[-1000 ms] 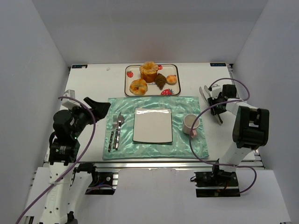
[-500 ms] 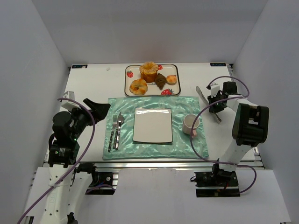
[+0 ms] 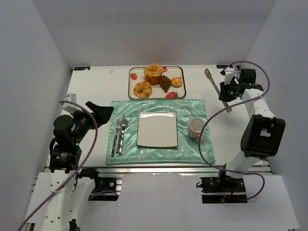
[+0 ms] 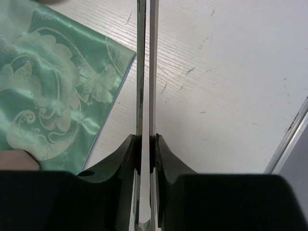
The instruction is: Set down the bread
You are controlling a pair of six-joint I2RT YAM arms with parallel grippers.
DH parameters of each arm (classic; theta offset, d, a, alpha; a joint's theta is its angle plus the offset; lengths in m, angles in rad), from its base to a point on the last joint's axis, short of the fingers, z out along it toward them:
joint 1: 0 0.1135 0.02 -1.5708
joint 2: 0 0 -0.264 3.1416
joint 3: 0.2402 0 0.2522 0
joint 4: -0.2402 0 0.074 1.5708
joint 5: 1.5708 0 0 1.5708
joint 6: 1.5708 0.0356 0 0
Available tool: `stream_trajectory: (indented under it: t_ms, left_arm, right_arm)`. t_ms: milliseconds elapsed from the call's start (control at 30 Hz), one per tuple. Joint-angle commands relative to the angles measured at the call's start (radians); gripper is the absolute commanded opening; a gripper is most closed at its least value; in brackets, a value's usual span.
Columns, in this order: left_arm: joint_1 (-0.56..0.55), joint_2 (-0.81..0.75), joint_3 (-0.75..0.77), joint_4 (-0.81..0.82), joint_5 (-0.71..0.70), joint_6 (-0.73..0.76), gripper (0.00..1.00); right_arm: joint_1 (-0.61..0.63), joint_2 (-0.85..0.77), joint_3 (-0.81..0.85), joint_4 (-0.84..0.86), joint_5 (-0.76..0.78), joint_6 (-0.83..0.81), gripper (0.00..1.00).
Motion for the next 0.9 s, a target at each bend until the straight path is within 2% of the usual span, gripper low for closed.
stream_trajectory:
  t_ms: [0,133,333,867]
  left_arm:
    - [-0.005,-0.010,0.025,0.022,0.022,-0.005,0.98]
    - [-0.005,-0.013,0.021,0.027,0.025,-0.004,0.98]
    - [-0.005,-0.018,0.018,0.031,0.025,-0.002,0.98]
    - [-0.004,-0.050,0.028,-0.001,0.013,0.001,0.98]
  right_arm:
    - [-0.001,-0.021,0.068,-0.088,-0.027,-0.007,0.19]
    - [-0.002,-0.003,0.163,-0.172,-0.036,-0.004,0.30]
    - [0.002,0.016,0.220,-0.216,-0.048,0.003,0.40]
    - [0.018,0.019,0.230,-0.254,-0.047,-0.026,0.42]
